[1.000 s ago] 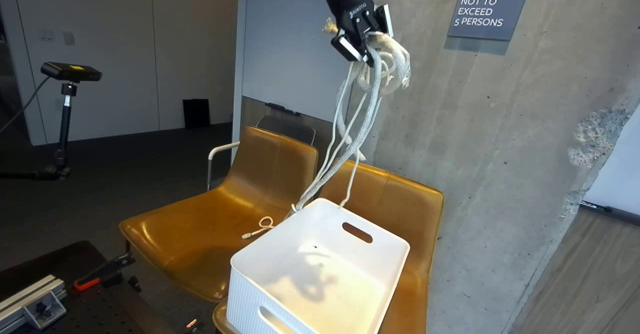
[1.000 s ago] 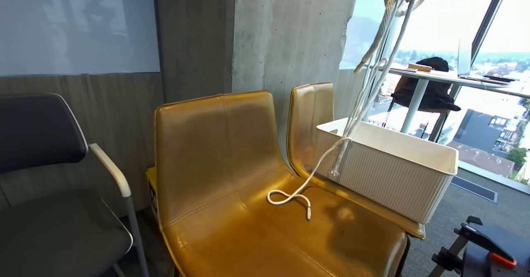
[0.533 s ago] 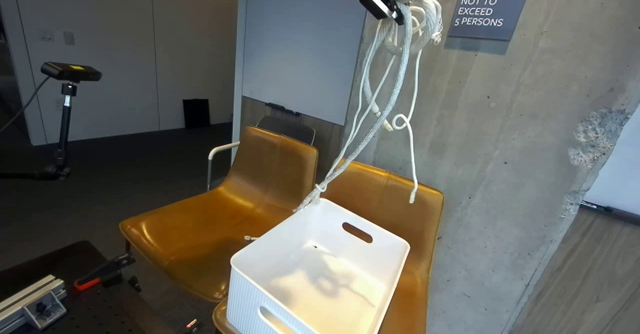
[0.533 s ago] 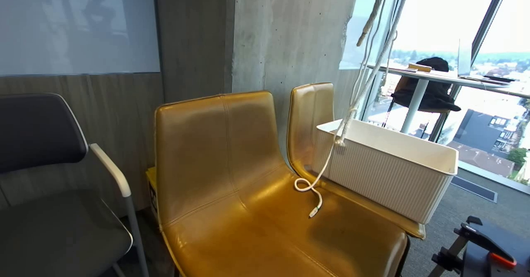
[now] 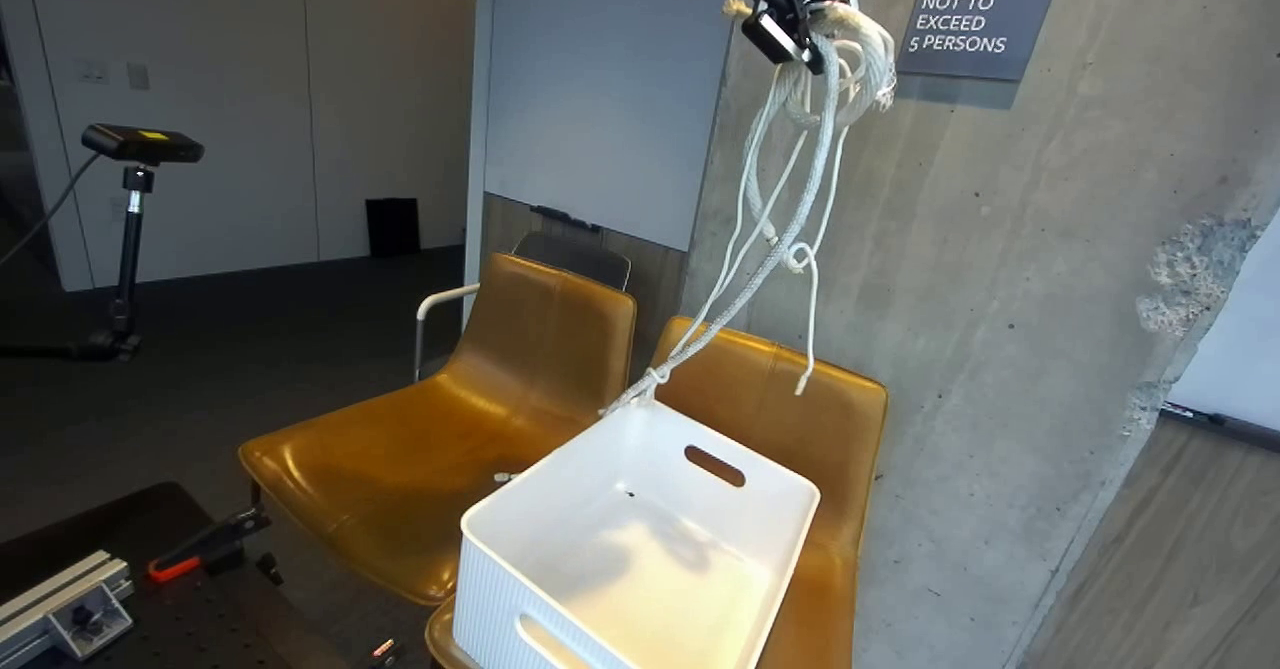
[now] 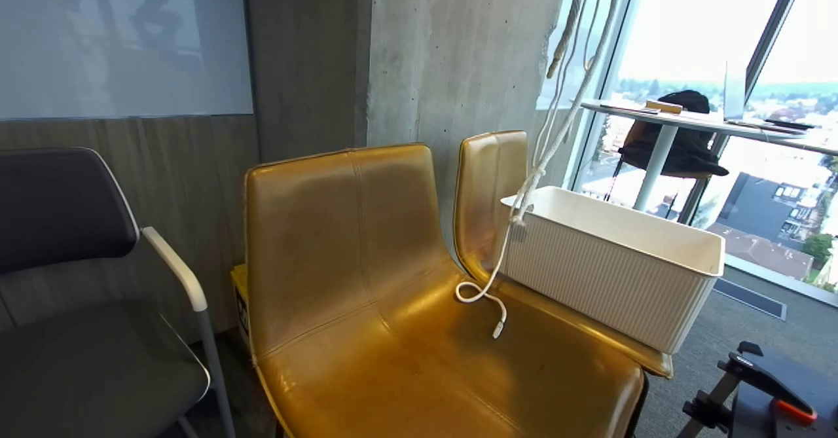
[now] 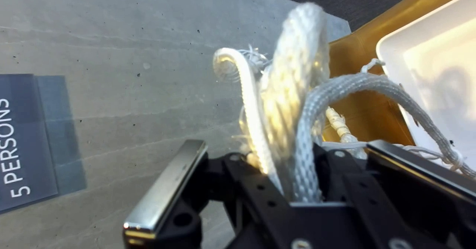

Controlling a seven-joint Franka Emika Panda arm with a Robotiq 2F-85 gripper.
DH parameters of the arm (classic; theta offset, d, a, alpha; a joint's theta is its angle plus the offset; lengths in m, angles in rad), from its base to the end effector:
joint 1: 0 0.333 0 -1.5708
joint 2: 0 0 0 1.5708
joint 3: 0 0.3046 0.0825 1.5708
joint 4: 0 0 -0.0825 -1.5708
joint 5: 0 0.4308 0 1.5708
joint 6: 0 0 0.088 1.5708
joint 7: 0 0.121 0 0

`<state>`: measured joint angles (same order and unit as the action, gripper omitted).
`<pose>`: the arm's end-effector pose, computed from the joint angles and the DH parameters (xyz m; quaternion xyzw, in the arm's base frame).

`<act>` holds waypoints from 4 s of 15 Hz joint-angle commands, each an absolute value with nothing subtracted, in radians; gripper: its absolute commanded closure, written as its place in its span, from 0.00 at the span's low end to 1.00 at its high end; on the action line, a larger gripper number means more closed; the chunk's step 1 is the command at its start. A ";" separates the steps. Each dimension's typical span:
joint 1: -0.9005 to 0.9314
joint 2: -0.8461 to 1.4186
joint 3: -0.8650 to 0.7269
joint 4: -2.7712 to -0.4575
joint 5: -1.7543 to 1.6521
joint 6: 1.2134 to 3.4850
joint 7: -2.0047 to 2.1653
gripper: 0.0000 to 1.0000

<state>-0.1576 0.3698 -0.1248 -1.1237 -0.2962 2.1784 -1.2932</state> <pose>0.7259 -0.2032 0.6691 0.7875 0.4927 0.1201 0.3503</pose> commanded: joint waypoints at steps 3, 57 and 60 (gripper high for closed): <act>-0.180 0.243 -0.118 -1.398 -0.285 2.188 -1.372 0.98; -0.033 0.884 0.068 -1.259 -0.152 2.309 -1.439 0.00; 0.003 0.933 0.063 -1.216 -0.186 2.283 -1.446 0.00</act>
